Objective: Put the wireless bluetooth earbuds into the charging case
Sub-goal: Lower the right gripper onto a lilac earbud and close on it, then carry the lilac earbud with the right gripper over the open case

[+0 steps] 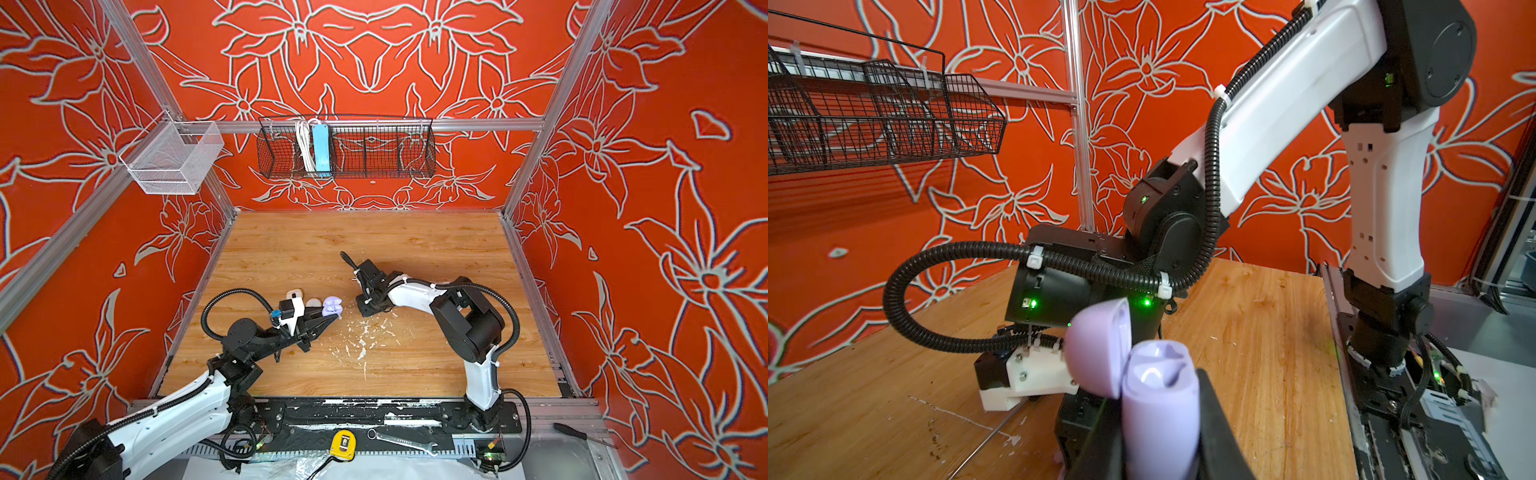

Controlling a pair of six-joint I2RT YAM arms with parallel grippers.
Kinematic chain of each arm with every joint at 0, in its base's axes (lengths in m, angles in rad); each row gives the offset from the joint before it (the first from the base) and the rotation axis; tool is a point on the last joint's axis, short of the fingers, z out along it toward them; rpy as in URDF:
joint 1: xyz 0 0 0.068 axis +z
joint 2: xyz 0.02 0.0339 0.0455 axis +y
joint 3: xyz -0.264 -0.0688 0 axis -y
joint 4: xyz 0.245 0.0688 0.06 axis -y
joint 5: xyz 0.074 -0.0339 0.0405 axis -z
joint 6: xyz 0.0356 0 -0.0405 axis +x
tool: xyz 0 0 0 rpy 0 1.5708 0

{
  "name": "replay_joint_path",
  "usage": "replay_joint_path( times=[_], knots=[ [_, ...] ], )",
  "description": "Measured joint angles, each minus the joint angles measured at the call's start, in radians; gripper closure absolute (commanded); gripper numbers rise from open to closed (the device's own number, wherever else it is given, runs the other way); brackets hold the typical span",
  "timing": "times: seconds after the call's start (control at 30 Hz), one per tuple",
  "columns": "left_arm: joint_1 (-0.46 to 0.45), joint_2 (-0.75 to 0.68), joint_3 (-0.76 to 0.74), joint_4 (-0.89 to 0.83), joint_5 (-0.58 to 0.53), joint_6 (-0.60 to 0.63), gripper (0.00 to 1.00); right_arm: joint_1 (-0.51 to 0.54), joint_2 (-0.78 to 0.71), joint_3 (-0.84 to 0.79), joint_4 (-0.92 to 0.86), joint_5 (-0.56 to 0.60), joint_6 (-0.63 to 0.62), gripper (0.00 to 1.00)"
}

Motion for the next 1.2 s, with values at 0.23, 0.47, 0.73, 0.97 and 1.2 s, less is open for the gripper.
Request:
replay_joint_path(
  times=[0.23,0.47,0.73,0.97,1.2],
  knots=[
    [0.000,0.001,0.000,0.001,0.000,0.000,1.00,0.009,-0.001,0.000,0.000,0.029,0.000,0.82],
    [-0.001,0.011,0.000,0.023,0.000,0.000,1.00,0.011,-0.066,-0.069,0.004,0.086,0.004,0.83],
    [-0.005,0.011,-0.002,0.031,0.000,0.000,1.00,0.023,-0.290,-0.198,0.055,0.211,0.008,0.86],
    [-0.005,0.015,-0.002,0.036,0.000,0.003,1.00,0.100,-0.525,-0.305,0.123,0.349,-0.005,0.84],
    [-0.006,-0.023,-0.040,0.038,-0.017,0.024,1.00,0.257,-0.780,-0.348,0.146,0.499,-0.034,0.84]
  ],
)
